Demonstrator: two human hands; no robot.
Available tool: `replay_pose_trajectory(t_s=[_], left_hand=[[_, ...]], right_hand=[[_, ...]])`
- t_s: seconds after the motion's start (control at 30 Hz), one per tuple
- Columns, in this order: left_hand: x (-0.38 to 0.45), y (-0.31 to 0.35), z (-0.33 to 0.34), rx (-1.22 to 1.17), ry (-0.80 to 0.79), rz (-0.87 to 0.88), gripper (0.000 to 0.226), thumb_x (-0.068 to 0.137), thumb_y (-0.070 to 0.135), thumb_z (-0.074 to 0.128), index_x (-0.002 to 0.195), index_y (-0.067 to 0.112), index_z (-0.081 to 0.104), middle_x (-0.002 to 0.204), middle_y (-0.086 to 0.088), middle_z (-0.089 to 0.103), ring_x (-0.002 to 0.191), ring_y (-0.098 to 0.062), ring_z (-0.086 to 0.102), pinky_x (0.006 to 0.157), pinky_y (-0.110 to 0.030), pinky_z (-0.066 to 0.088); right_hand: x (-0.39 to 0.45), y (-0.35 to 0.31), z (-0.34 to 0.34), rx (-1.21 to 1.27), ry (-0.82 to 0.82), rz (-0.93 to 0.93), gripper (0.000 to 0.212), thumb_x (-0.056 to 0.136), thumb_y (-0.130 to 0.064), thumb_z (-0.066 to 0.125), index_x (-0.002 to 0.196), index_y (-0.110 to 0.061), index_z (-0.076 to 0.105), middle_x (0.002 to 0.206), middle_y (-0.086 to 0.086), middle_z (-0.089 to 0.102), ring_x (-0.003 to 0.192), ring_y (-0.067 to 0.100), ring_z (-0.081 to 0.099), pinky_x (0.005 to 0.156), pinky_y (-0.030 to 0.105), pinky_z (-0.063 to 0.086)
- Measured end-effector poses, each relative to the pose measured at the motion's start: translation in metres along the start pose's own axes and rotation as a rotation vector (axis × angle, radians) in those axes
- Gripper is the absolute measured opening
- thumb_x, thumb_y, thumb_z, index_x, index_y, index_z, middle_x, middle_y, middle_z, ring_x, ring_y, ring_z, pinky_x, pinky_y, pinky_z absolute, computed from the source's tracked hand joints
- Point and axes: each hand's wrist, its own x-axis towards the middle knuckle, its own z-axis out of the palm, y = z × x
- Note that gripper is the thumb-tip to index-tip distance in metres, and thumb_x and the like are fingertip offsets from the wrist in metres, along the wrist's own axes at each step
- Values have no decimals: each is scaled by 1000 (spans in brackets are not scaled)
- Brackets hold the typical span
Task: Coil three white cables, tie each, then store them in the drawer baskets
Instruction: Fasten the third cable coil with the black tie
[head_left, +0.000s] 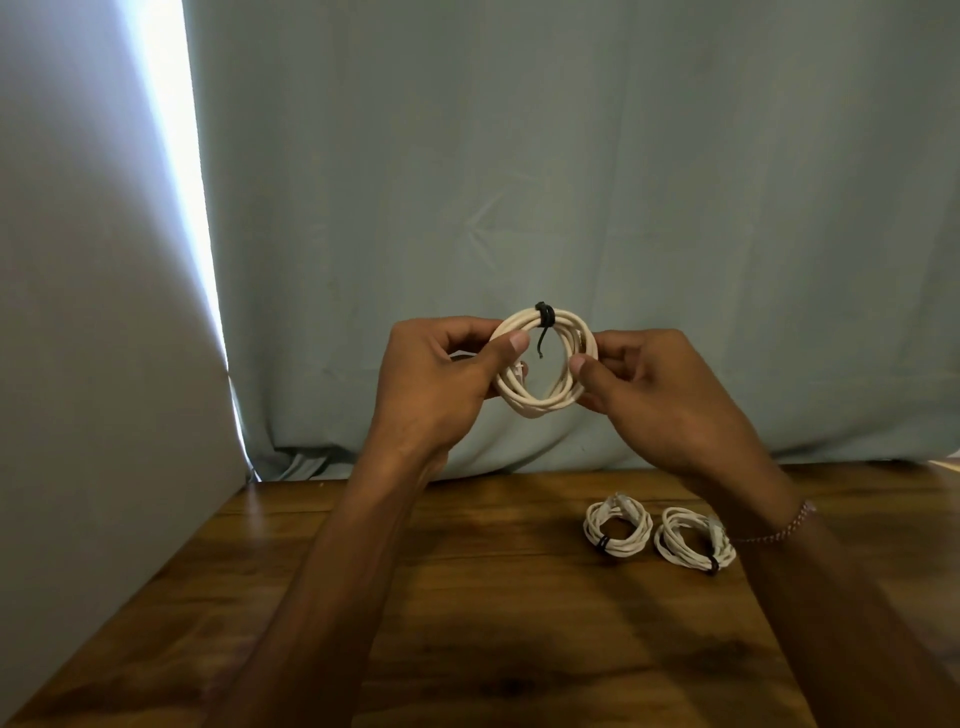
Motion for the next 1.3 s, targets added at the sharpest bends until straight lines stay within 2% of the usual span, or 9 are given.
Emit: replay_pose_trajectory(t_s=[0.23,0.37,0.47,0.57,0.67,0.77,0.9,1.03,1.3], left_hand=[[1,1,-1,50,32,46,6,89,19,76,94,16,79,72,-2,76,69,-20,75,76,-45,64],[1,1,0,48,31,99,12,88,20,78,98,14,76,77,-2,77,71,-19,75,74,-45,64],[1,0,-1,-27,-94,63,22,91,16,74,108,6,65,82,-8,78,74,-24,76,75,-45,64],[-1,-1,4,-14,-246,65,18,94,13,70,105,6,59,81,-6,78,74,-21,76,73,-34,62],[-1,-4,9,2,-251,95,10,95,12,68,98,11,59,78,0,77,71,-14,75,68,-26,59],[3,-10,6,-19,-265,90,10,95,13,69,101,9,62,84,-7,77,77,-23,76,76,-40,62],[8,-15,0,-16,-272,90,7,96,10,67,98,7,61,81,-3,71,77,-16,70,74,-35,59],[6,-19,1,-80,-347,57,20,93,14,69,103,-1,59,86,-12,69,80,-25,68,82,-51,58],[1,-12,8,-218,-386,17,19,94,6,64,110,-5,64,85,-17,71,79,-29,70,76,-39,61]], right_hand=[[4,-3,-3,258,-111,99,22,101,-17,58,121,-13,65,92,2,79,91,13,76,89,35,61],[3,-2,-3,263,-54,96,16,97,-20,63,110,-11,67,85,6,79,88,13,76,88,36,61],[3,0,-3,277,56,53,11,90,-21,73,99,-15,73,86,4,78,88,16,76,85,39,62],[2,-1,-3,278,84,8,8,89,-19,74,96,-16,77,88,1,77,84,14,76,76,31,63],[2,0,-4,202,69,5,9,91,-19,72,98,-18,78,86,-4,77,81,10,75,72,24,62],[3,0,-3,197,22,24,12,94,-19,68,102,-19,78,89,-2,79,84,11,76,79,30,63],[0,-5,1,252,-43,7,13,97,-23,64,99,-28,76,90,-5,79,88,10,76,87,32,61],[1,-5,-4,213,-71,21,16,94,-19,70,107,-24,77,90,-7,79,88,9,76,92,37,59],[0,-5,-4,176,-53,17,10,95,-21,68,97,-20,78,83,2,78,82,21,76,88,50,60]])
